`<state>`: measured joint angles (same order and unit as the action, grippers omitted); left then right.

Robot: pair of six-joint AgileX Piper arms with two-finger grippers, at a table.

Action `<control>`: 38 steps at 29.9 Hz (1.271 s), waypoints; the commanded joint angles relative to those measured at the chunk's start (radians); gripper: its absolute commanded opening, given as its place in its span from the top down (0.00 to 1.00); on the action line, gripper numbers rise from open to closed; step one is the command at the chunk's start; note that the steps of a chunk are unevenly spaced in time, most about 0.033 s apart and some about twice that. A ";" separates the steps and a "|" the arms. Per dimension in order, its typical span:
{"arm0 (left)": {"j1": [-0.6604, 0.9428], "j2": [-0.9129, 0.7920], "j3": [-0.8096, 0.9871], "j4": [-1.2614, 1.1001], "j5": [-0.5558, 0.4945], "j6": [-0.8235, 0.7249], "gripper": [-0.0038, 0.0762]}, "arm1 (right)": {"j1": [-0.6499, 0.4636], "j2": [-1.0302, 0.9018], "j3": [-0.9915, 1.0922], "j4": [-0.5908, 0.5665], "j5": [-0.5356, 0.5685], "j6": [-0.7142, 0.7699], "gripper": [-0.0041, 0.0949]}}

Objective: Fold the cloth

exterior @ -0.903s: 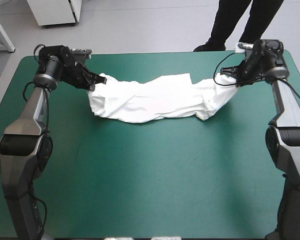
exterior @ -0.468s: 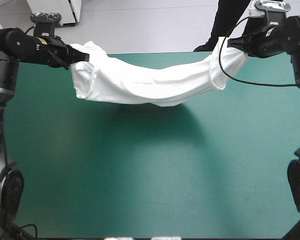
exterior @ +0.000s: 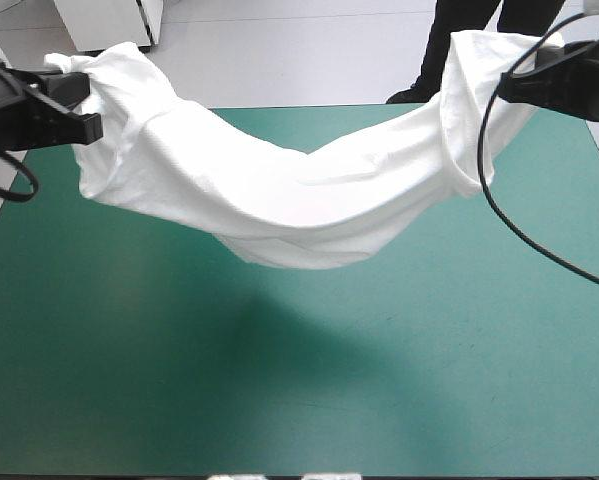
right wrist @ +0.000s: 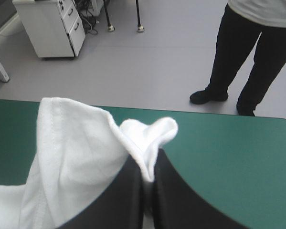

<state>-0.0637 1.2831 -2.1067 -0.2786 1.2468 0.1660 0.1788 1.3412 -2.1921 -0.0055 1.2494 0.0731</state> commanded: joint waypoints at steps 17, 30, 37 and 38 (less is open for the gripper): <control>-0.004 -0.290 0.530 -0.023 -0.033 -0.013 0.96 | 0.000 -0.409 0.678 0.028 -0.061 0.053 0.97; -0.004 -0.058 0.889 -0.070 -0.398 0.030 0.96 | 0.000 -0.174 1.059 -0.098 -0.518 0.156 0.97; -0.004 0.141 0.889 -0.068 -0.524 0.039 0.96 | -0.004 0.076 1.023 -0.107 -0.645 0.182 0.97; -0.004 0.168 0.889 -0.068 -0.538 0.039 0.96 | -0.004 0.107 1.014 -0.114 -0.658 0.195 0.97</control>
<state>-0.0637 1.4183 -1.1916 -0.3201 0.8012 0.2033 0.1788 1.4098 -1.1243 -0.0958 0.6832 0.2415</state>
